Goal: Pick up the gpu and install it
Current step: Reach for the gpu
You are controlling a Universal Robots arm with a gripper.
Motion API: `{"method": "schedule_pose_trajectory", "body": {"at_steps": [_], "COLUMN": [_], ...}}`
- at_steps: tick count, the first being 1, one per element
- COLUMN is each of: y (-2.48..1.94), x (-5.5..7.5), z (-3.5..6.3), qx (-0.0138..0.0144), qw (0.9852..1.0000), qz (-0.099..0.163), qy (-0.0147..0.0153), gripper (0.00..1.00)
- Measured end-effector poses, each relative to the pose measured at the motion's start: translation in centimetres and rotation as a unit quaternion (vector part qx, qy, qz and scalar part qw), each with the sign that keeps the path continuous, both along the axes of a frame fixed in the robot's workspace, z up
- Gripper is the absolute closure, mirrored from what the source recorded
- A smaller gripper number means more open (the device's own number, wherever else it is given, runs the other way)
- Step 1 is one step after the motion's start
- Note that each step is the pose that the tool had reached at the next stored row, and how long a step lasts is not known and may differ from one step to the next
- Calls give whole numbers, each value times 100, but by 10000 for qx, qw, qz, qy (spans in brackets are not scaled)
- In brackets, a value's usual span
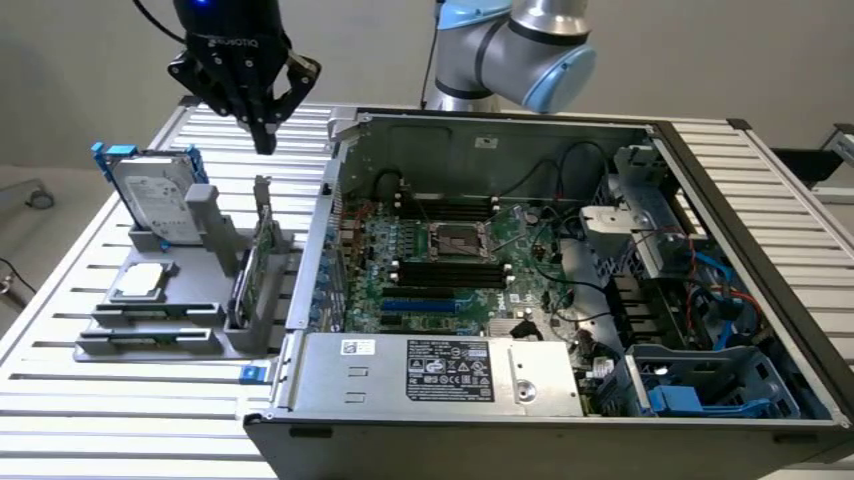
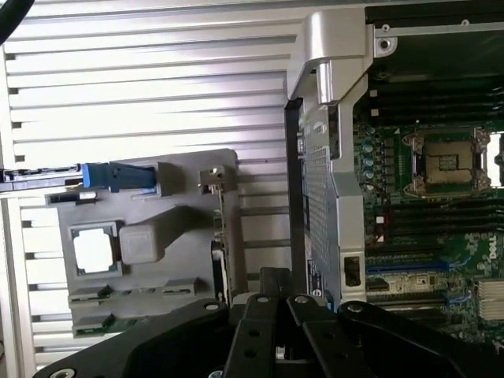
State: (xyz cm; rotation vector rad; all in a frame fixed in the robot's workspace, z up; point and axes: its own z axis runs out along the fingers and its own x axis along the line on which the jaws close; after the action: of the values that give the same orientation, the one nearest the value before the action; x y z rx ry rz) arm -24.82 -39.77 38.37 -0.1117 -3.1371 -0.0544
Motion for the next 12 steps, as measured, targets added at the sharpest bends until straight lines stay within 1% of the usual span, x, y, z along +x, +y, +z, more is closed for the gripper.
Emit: {"method": "schedule_pose_trajectory", "body": {"at_steps": [2, 5, 9, 12], "y": [0, 1, 2, 2], "x": [-60, -124, -181, -220], "z": [-6, -15, -25, -33], "qx": [-19, -58, -133, -192], "qw": [10000, 10000, 9998, 9996], "qz": [6, 28, 98, 164], "qy": [21, 50, 86, 100], "gripper": [89, 89, 89, 89]}}
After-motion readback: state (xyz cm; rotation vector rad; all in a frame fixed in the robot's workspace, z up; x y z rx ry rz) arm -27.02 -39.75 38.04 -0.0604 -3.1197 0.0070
